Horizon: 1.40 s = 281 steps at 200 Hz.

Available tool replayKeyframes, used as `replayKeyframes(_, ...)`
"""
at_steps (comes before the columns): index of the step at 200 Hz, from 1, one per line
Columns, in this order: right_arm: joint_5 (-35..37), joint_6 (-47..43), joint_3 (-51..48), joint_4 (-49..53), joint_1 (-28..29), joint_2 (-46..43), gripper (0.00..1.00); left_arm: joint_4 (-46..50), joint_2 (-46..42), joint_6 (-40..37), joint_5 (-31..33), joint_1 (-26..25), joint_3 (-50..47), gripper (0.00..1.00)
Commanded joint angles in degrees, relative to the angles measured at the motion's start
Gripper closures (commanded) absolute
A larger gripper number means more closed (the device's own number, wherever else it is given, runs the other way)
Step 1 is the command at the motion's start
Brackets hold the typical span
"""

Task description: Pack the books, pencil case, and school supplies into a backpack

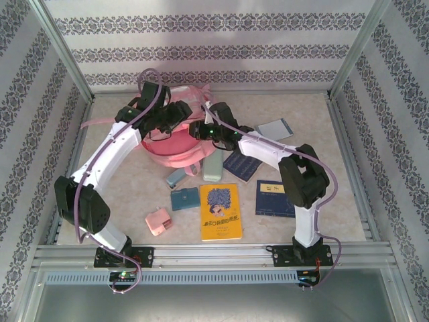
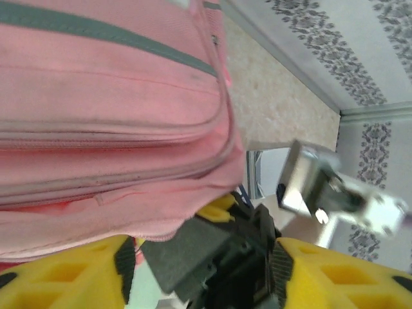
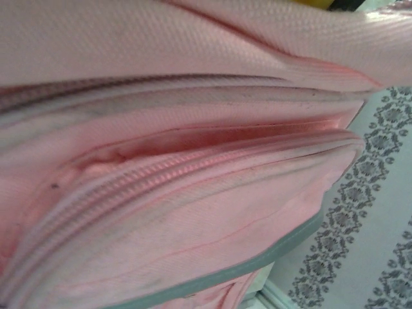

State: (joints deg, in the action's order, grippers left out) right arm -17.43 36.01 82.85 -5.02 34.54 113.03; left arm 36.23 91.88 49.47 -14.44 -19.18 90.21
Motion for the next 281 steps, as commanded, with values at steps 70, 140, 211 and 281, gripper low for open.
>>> replayKeyframes(70,-2.6,4.5,4.7,-3.6,-2.4,4.1,0.76,-10.5,-4.0,-49.0,6.9,-1.2,-14.4,0.35)
replayKeyframes(140,-4.4,6.5,5.6,-4.4,-2.9,5.3,0.75,-14.5,3.9,-56.1,19.1,-1.8,-11.4,0.33)
replayKeyframes(211,-4.8,7.3,5.7,-5.1,-3.0,5.7,0.76,-18.8,0.9,-54.4,23.8,-1.8,-14.3,0.44)
replayKeyframes(281,-4.4,7.1,4.7,-5.3,-3.2,5.2,0.78,-15.6,7.4,-55.8,20.5,-1.7,-9.9,0.58)
